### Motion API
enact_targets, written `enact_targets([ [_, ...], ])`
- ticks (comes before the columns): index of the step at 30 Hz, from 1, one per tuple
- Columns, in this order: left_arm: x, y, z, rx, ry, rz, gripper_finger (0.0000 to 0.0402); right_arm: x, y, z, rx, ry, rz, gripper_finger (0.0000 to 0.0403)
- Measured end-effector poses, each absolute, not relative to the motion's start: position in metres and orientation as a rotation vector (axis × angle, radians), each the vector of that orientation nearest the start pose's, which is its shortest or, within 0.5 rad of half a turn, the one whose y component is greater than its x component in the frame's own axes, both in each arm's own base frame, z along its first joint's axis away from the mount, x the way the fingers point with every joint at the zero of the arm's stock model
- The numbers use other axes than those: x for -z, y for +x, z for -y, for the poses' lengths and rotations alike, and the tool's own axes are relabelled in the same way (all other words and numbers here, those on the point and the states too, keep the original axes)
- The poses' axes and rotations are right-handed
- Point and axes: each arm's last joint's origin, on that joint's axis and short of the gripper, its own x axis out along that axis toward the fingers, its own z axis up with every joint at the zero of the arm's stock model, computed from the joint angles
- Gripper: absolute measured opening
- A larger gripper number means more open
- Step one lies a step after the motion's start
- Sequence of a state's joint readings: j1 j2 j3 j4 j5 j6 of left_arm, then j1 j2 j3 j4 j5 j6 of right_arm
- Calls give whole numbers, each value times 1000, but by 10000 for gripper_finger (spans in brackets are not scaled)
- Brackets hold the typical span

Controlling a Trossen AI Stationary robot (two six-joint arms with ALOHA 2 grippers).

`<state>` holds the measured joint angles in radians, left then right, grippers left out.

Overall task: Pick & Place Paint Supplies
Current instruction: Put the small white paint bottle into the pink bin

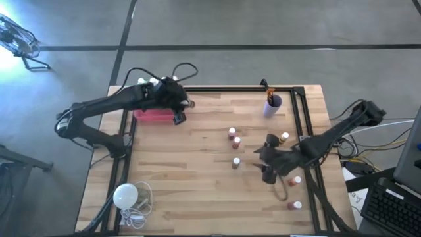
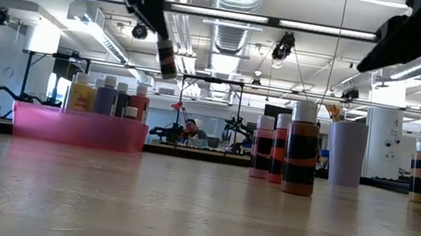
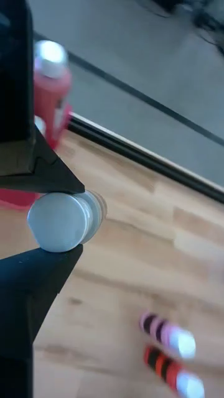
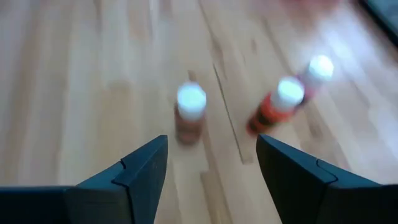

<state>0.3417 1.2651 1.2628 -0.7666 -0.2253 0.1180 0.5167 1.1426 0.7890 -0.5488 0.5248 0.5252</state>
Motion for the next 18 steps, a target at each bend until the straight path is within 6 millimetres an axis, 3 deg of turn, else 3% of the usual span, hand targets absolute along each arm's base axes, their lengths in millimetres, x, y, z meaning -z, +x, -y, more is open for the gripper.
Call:
enact_targets([
  [8,-325,224,-123,-586,-98,-815,131,-239,169,-73,217,15,-404,251],
  [18,-298,232,-156,-646,-215,-847,132,-229,154,-58,268,1,-313,244],
])
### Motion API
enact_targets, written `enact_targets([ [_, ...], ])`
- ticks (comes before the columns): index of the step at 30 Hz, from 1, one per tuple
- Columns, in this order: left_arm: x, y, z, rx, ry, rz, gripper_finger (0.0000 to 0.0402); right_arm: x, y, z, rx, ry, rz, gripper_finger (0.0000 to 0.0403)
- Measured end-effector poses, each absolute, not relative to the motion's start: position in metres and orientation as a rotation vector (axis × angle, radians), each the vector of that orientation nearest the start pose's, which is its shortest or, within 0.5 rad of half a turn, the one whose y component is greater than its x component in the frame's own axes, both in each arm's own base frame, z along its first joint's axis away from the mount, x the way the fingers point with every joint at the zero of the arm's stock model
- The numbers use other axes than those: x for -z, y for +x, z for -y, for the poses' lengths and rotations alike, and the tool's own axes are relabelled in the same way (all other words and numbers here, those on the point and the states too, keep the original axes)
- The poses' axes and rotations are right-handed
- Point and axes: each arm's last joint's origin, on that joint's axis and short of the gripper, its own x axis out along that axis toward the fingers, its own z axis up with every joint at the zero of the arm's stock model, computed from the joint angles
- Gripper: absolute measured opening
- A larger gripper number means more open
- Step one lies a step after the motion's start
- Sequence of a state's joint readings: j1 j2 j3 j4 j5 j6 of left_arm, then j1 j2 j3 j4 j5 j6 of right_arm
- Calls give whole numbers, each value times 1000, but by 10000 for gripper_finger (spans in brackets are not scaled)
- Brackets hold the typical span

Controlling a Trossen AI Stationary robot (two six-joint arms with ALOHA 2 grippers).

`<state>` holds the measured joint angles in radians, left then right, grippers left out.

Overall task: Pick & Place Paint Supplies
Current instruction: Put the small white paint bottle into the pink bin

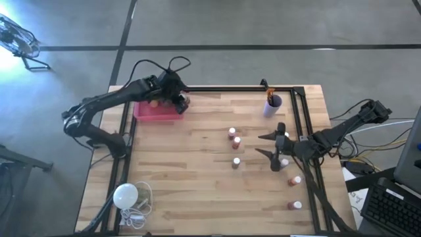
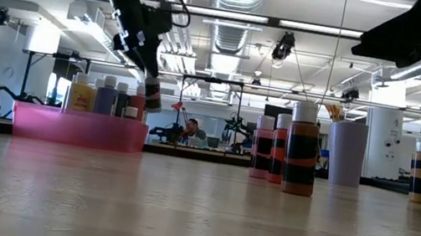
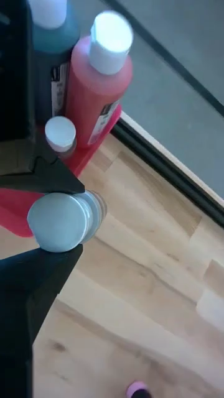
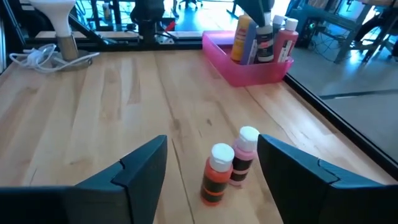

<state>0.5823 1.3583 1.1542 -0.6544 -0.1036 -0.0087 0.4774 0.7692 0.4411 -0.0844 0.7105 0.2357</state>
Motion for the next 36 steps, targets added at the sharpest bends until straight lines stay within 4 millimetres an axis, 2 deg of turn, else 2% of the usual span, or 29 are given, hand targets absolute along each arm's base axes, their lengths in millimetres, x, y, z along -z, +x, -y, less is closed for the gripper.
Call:
enact_targets([
  [5,-286,238,-166,-735,-269,-859,132,-231,155,-59,267,3,-309,231],
  [12,-276,243,-170,-744,-275,-898,132,-231,157,-60,264,-12,-318,224],
  [21,-292,232,-165,-783,-297,-883,131,-231,157,-60,264,-9,-319,247],
  [25,-293,224,-161,-835,-309,-928,131,-230,157,-60,265,-8,-324,254],
  [31,-283,218,-159,-932,-338,-982,131,-230,157,-60,266,-7,-325,249],
  [36,-265,216,-159,-948,-366,-989,131,-230,157,-60,267,-6,-325,233],
])
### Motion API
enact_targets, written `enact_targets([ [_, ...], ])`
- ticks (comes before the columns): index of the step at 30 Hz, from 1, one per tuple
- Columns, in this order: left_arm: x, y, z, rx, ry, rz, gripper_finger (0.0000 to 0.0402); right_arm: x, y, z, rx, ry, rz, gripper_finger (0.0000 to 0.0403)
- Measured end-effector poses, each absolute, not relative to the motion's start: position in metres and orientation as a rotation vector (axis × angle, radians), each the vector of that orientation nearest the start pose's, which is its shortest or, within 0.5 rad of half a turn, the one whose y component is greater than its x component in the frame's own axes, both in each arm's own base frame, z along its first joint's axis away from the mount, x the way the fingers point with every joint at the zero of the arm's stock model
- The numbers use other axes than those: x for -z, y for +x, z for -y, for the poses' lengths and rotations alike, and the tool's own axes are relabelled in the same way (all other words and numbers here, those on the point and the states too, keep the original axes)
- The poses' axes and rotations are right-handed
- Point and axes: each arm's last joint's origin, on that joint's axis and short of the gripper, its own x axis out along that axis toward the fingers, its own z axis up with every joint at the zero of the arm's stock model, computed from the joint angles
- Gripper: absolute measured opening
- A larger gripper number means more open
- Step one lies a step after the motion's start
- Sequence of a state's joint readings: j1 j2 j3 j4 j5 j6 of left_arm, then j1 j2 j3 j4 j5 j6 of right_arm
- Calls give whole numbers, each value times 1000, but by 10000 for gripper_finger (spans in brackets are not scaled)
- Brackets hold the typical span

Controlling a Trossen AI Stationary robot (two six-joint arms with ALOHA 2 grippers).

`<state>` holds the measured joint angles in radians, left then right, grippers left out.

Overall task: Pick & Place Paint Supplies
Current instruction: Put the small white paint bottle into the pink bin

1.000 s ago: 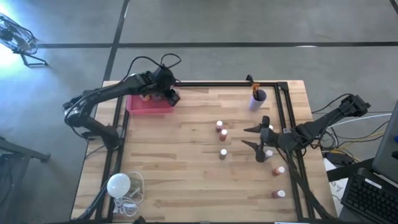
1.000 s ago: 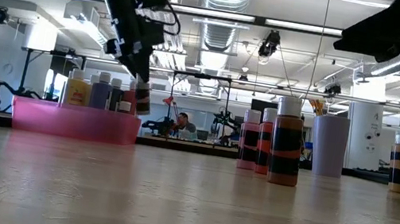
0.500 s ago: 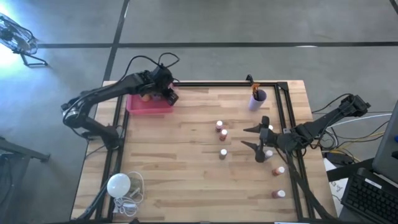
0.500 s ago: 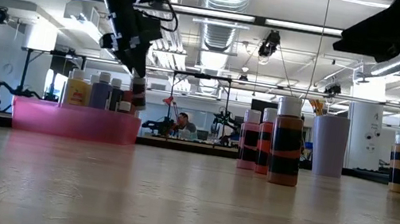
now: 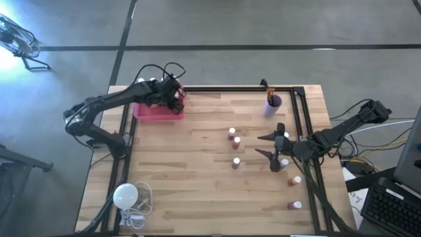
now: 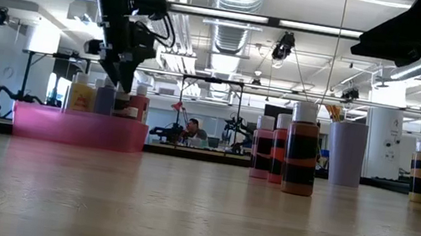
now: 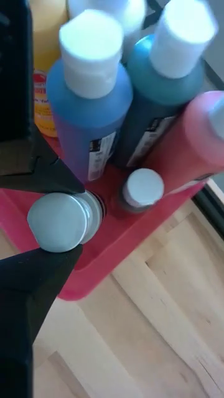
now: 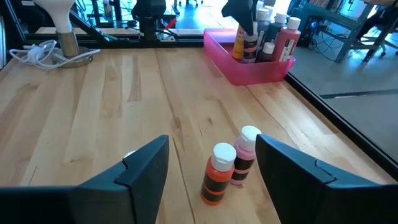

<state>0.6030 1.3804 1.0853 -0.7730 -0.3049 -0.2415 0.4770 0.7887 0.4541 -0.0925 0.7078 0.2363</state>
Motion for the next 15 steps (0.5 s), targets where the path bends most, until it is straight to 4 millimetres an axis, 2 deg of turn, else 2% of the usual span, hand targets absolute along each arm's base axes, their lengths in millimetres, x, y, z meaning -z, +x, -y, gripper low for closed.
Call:
enact_targets([
  [7,-247,212,-165,-1008,-387,-937,131,-230,157,-60,267,-7,-326,224],
  [15,-235,212,-166,-1033,-394,-901,131,-230,157,-60,267,-7,-326,243],
])
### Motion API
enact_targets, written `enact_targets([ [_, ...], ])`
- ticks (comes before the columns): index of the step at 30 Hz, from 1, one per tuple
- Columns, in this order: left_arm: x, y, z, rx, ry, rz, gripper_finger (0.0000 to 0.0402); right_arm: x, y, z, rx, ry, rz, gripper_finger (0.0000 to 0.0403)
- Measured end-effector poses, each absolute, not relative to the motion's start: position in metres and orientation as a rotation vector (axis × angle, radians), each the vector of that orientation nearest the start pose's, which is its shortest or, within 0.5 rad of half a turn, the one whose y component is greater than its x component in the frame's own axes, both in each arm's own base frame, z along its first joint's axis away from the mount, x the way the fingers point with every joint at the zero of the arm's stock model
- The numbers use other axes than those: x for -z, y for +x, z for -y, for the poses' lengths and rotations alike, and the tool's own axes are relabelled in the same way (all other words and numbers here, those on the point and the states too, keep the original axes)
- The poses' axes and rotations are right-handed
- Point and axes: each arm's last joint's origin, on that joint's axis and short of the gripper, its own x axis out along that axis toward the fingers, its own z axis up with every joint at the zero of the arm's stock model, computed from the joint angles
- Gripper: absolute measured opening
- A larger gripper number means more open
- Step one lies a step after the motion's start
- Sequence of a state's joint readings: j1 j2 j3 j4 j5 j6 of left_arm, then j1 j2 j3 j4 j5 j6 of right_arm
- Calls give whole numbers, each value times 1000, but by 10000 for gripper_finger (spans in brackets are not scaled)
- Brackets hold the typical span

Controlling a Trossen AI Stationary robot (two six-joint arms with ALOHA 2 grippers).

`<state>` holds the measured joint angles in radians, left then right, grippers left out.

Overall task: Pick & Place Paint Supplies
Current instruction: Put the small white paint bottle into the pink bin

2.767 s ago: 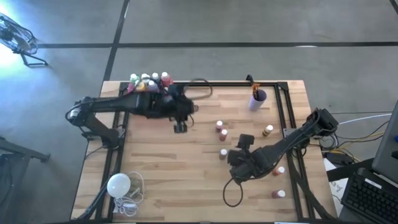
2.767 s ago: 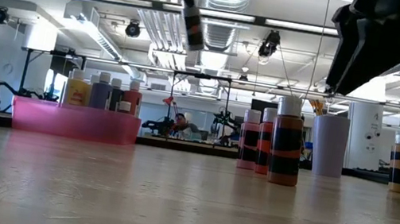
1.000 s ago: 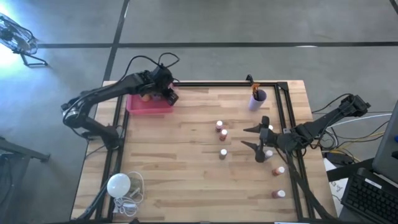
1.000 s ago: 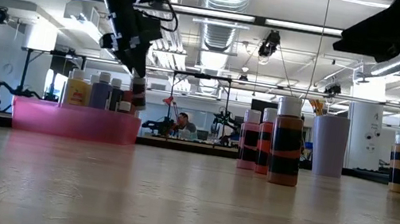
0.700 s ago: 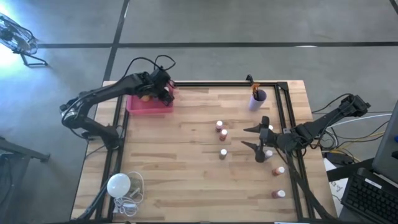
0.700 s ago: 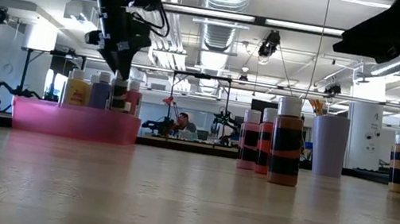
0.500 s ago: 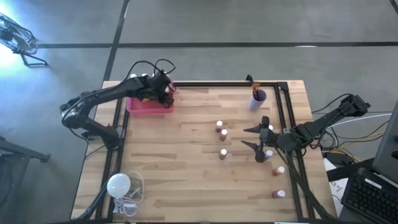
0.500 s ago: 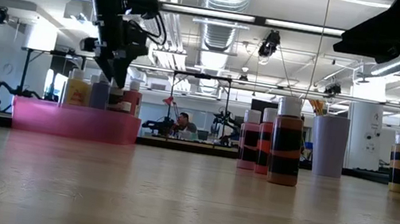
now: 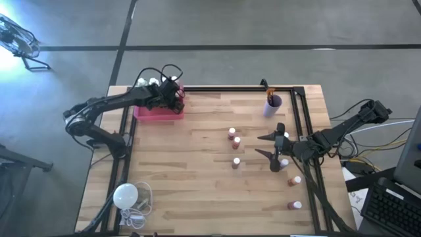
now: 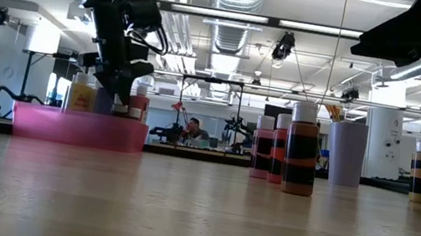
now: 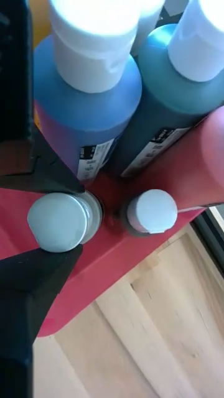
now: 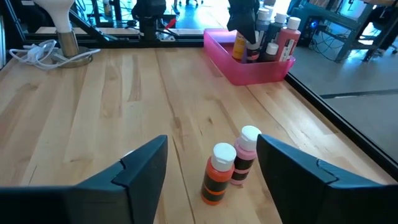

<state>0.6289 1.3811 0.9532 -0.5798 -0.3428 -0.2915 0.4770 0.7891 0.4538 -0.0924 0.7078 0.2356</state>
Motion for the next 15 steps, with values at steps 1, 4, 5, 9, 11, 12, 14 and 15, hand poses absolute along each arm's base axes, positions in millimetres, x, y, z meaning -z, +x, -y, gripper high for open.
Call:
enact_targets([
  [1,-234,212,-166,-1035,-397,-898,131,-230,157,-60,267,-7,-326,246],
  [4,-231,211,-166,-1052,-396,-899,131,-230,157,-60,267,-7,-325,253],
  [5,-230,211,-166,-1065,-392,-896,131,-230,157,-60,267,-7,-325,255],
  [9,-229,211,-168,-1093,-377,-877,131,-230,157,-60,267,-7,-326,258],
  [11,-230,212,-168,-1097,-380,-858,131,-230,157,-60,267,-8,-326,255],
  [12,-230,212,-168,-1098,-381,-857,131,-229,157,-60,267,-8,-326,252],
  [14,-229,212,-169,-1101,-385,-861,131,-229,157,-60,267,-8,-326,246],
  [15,-228,213,-169,-1101,-387,-864,131,-229,157,-60,267,-8,-327,243],
])
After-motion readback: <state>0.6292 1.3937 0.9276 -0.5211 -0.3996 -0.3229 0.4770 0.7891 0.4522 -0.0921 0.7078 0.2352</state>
